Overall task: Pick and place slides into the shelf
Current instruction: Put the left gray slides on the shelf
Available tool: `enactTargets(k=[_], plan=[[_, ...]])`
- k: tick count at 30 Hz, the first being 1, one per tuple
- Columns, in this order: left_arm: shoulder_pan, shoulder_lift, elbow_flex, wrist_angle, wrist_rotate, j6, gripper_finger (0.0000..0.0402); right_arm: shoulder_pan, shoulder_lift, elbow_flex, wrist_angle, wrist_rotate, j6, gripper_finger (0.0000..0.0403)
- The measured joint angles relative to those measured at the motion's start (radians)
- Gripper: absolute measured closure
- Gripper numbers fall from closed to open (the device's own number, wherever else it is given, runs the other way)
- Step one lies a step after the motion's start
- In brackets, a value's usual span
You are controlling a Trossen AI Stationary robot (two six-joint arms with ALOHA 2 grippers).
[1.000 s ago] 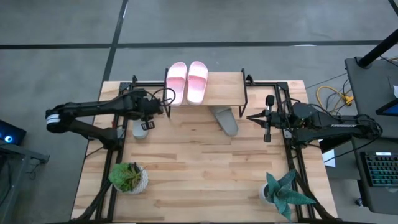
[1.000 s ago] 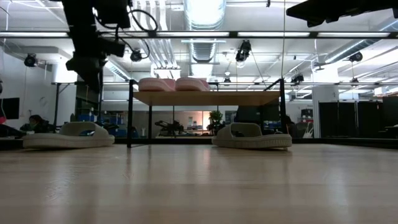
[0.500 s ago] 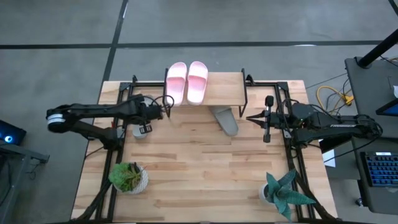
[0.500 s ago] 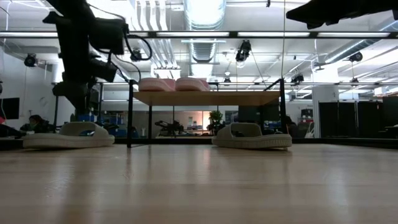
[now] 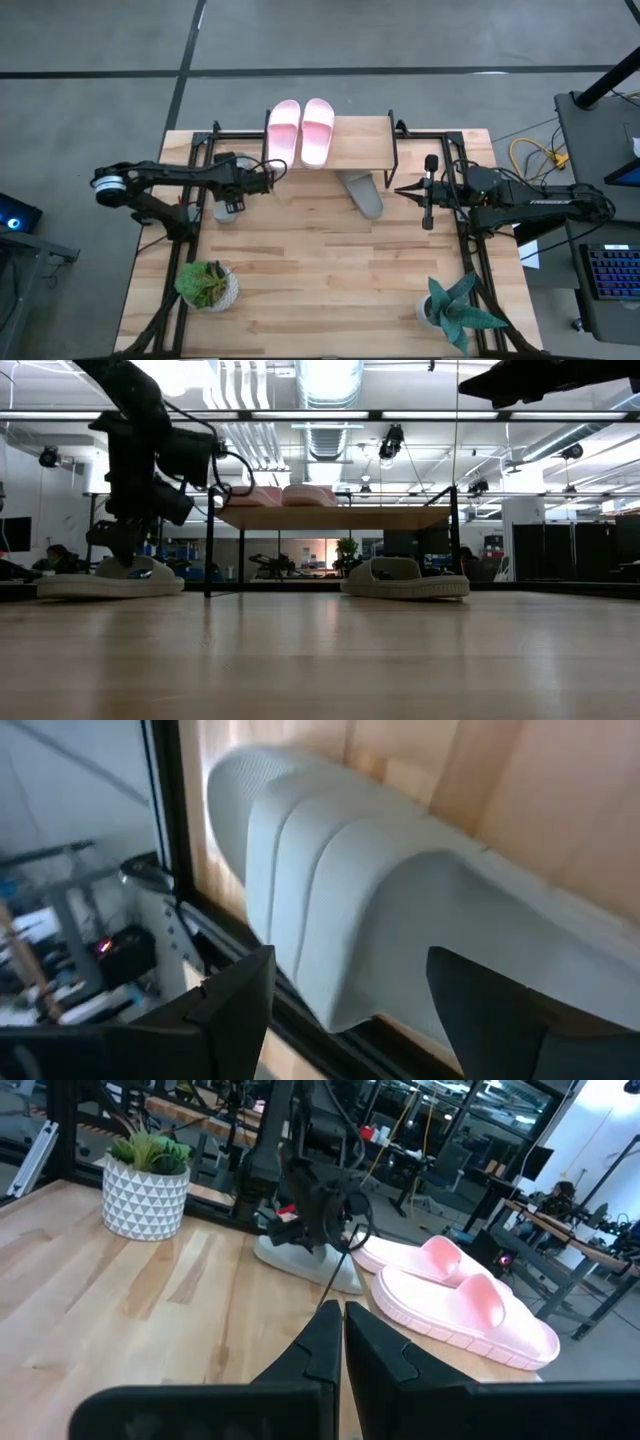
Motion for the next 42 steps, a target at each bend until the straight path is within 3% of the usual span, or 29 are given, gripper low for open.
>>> enactTargets(k=[7,18,25,33,42], plan=[[0.061,0.067,-0.006,0.103,-0.023,0.042,0.0156,0.000,0.001,-0.004,0.000,0.000,-0.007,0.0394],[0.121,0.128,-0.008,0.122,-0.028,0.067,0.0167,0.000,0.001,-0.005,0.000,0.000,-0.007,0.0394],[0.127,0.137,-0.017,0.132,-0.059,0.067,0.0245,0.000,0.001,-0.006,0.000,0.000,-0.002,0.0394],[0.128,0.138,-0.033,0.111,-0.063,0.064,0.0384,0.000,0.001,-0.006,0.000,0.000,0.004,0.0394],[0.129,0.102,-0.013,-0.028,-0.015,0.028,0.0399,0.000,0.000,-0.004,0.005,0.000,0.005,0.0394]])
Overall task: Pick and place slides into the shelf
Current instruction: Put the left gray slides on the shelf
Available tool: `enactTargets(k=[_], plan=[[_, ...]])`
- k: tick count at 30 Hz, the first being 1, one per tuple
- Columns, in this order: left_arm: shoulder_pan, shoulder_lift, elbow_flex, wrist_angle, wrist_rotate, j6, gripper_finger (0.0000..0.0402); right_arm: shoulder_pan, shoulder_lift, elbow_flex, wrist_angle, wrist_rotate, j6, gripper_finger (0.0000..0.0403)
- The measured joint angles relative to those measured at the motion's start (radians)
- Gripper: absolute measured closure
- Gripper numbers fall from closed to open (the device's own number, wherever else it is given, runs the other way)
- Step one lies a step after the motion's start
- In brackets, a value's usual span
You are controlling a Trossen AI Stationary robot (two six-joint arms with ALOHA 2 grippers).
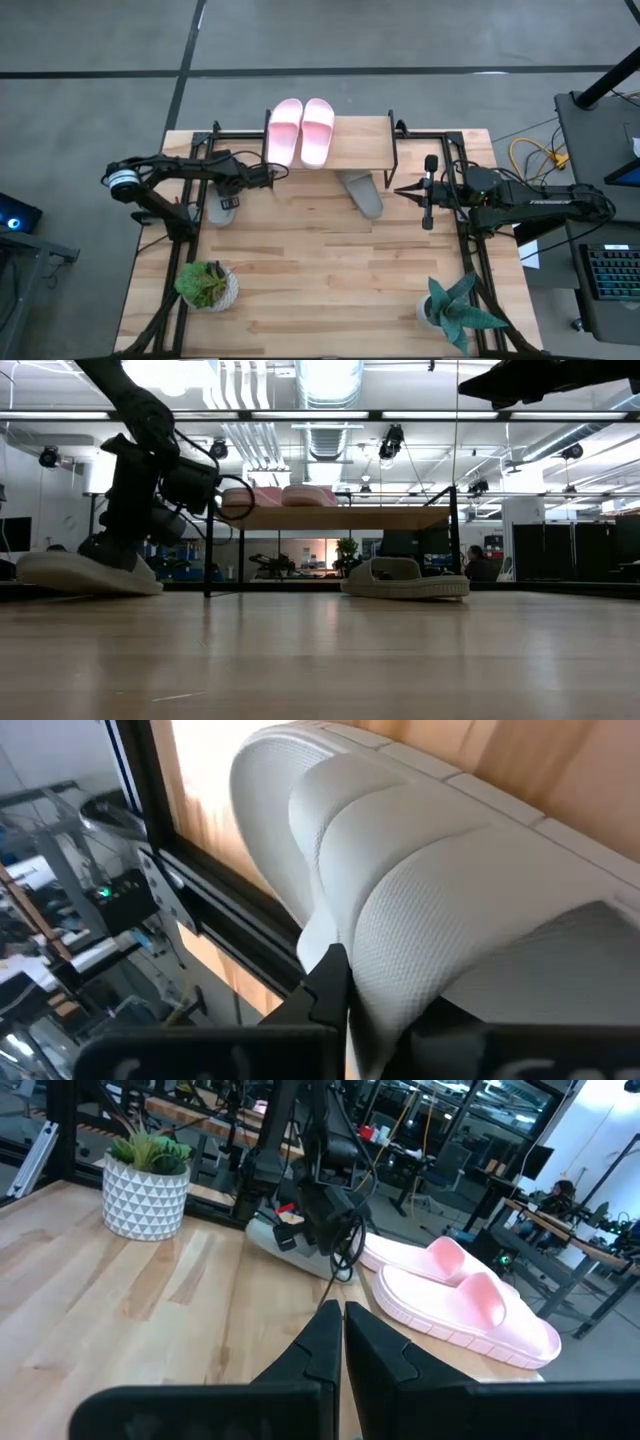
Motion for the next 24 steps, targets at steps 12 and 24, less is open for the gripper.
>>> enactTargets(k=[12,24], plan=[[-0.018,-0.204,0.005,-0.063,0.079,-0.021,0.0401,0.000,-0.001,0.001,0.005,0.000,0.008,0.0394],[-0.132,-0.334,0.038,-0.058,0.223,-0.021,0.0401,0.000,-0.001,0.001,0.020,0.000,0.008,0.0394]])
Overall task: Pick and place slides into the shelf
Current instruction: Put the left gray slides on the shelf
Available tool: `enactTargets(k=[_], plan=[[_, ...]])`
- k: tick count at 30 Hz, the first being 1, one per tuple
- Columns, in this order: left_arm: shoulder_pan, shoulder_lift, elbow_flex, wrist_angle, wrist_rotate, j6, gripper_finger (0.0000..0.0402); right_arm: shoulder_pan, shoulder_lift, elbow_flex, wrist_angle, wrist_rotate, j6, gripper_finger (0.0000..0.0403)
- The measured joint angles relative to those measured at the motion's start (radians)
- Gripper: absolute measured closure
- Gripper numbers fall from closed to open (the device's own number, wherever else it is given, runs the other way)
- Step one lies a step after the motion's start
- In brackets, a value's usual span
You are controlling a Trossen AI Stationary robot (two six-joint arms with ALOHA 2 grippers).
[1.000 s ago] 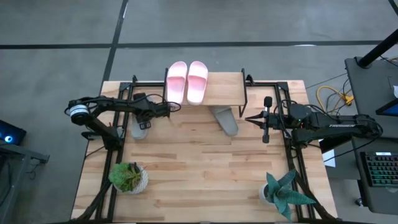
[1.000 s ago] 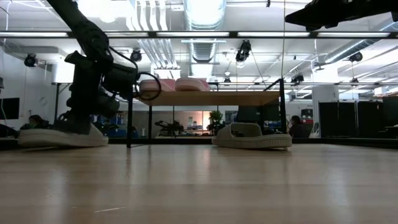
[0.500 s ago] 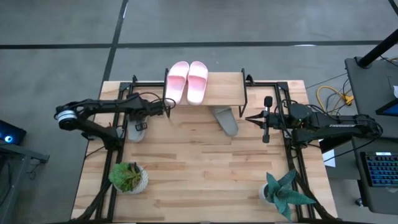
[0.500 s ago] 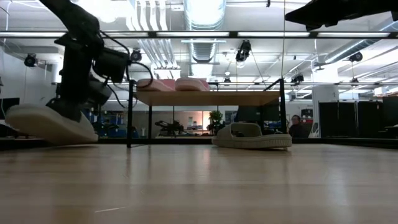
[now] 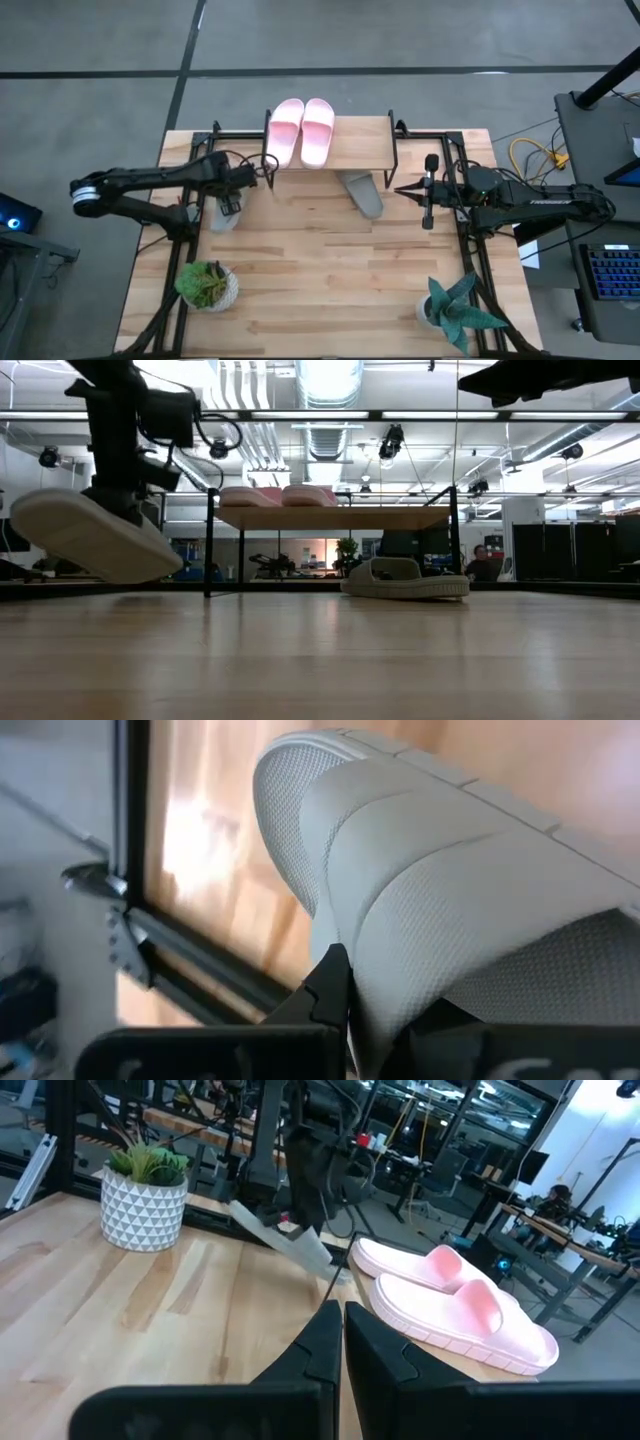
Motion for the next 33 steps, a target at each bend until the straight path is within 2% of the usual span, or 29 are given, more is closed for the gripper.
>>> enactTargets(k=[6,13,18,24,33], plan=[[-0.064,-0.041,0.006,0.080,0.089,-0.001,0.0401,0.000,0.000,0.000,0.000,0.000,0.000,0.0394],[-0.119,-0.111,0.008,0.065,0.104,-0.004,0.0401,0.000,0.000,0.000,0.002,-0.002,-0.005,0.0394],[-0.135,-0.170,0.008,0.063,0.167,-0.027,0.0401,0.000,0.002,0.000,-0.002,-0.065,-0.068,0.0380],[-0.158,-0.215,0.017,0.083,0.220,-0.053,0.0402,0.001,0.003,0.000,0.004,-0.139,-0.080,0.0319],[-0.199,-0.257,0.033,0.239,0.364,-0.039,0.0402,0.001,0.043,0.001,0.009,-0.234,-0.061,0.0205]])
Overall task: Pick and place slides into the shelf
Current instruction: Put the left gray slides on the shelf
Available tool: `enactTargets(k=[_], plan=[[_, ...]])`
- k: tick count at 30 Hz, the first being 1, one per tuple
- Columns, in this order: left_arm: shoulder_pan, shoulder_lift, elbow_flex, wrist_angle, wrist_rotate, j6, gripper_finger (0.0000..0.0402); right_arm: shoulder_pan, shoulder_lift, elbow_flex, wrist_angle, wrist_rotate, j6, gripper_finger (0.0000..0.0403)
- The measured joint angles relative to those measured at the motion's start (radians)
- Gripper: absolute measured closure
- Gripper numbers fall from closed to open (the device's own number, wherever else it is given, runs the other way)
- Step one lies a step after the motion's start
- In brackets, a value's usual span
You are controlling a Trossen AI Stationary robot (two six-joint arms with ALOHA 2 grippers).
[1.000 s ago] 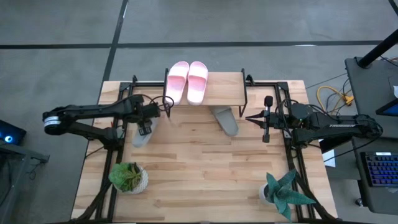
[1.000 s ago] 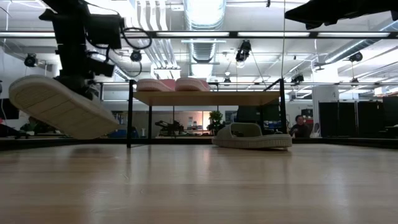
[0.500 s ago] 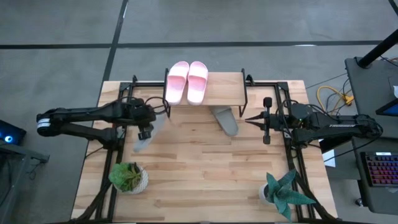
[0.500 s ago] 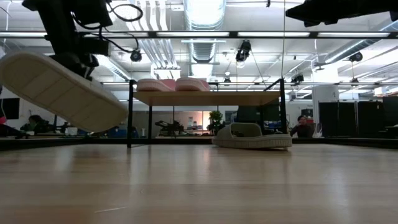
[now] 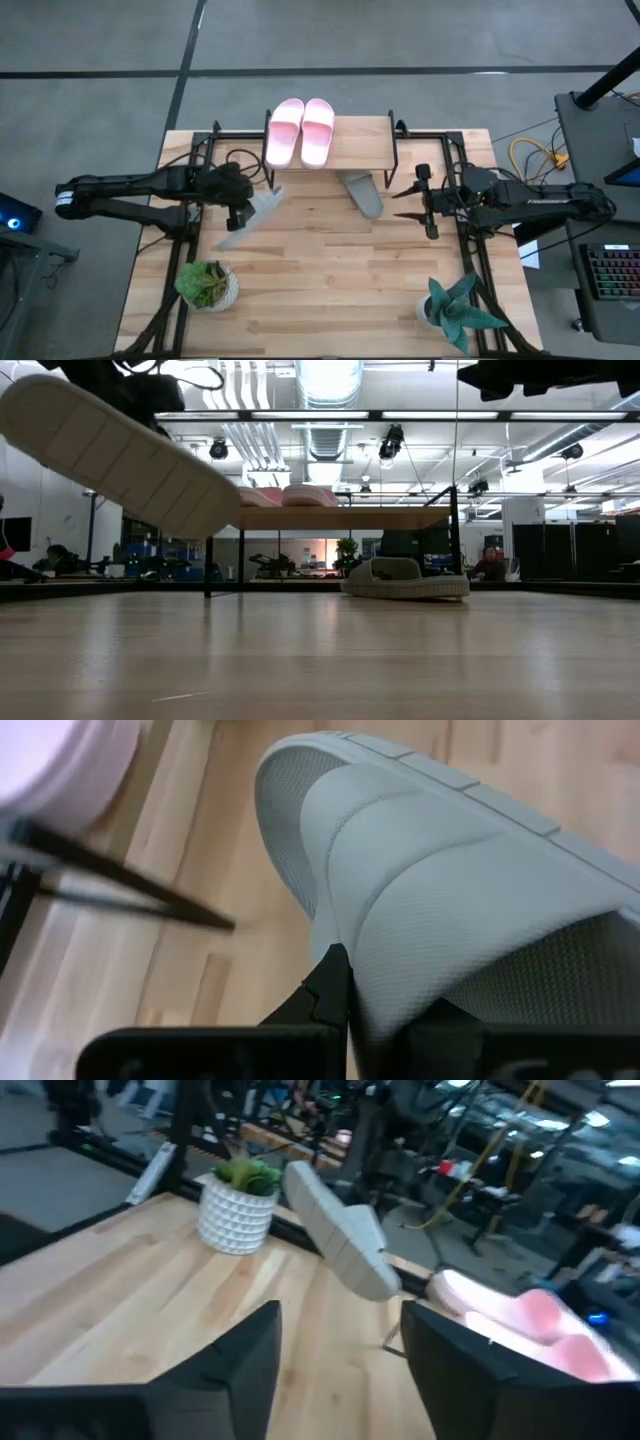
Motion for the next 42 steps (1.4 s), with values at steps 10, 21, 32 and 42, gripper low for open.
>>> enactTargets(k=[10,21,32,42], plan=[[-0.063,-0.008,0.001,0.351,0.076,0.192,0.0402,0.000,0.163,0.001,0.199,-0.140,0.008,0.0170],[-0.104,0.125,0.000,0.695,0.126,0.458,0.0401,0.000,0.332,0.074,0.289,-0.140,-0.072,0.0170],[-0.104,0.307,0.037,0.844,0.128,0.562,0.0401,0.007,0.453,0.150,0.287,-0.204,-0.166,0.0170],[-0.109,0.384,0.083,0.860,0.178,0.573,0.0401,0.006,0.527,0.218,0.279,-0.196,-0.208,0.0170]])
